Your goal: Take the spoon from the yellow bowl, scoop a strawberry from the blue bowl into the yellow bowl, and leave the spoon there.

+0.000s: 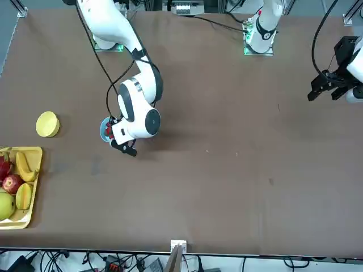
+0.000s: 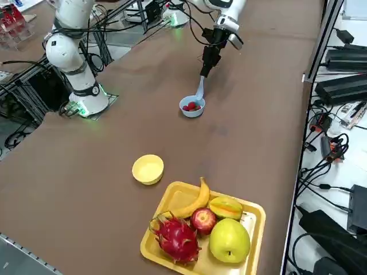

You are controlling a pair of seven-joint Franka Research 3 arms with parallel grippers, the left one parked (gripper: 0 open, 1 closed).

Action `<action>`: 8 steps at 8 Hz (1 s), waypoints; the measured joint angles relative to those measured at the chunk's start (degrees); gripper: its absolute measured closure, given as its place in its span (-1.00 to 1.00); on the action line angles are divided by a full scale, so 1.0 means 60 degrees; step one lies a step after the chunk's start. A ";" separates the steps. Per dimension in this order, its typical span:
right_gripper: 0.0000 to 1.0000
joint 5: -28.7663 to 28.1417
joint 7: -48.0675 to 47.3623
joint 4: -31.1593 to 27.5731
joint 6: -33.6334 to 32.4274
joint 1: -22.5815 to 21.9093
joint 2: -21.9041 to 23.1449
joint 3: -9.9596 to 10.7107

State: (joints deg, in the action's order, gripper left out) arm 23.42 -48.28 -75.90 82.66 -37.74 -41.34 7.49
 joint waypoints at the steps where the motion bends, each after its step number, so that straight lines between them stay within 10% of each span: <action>1: 0.76 -0.0002 0.0000 -0.0032 0.0013 0.0014 -0.0017 0.0011; 8: 0.76 -0.0072 0.0000 -0.0185 0.0033 0.0097 -0.0081 0.0026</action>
State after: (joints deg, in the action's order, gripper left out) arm 22.99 -48.28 -77.01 82.85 -37.16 -41.83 7.64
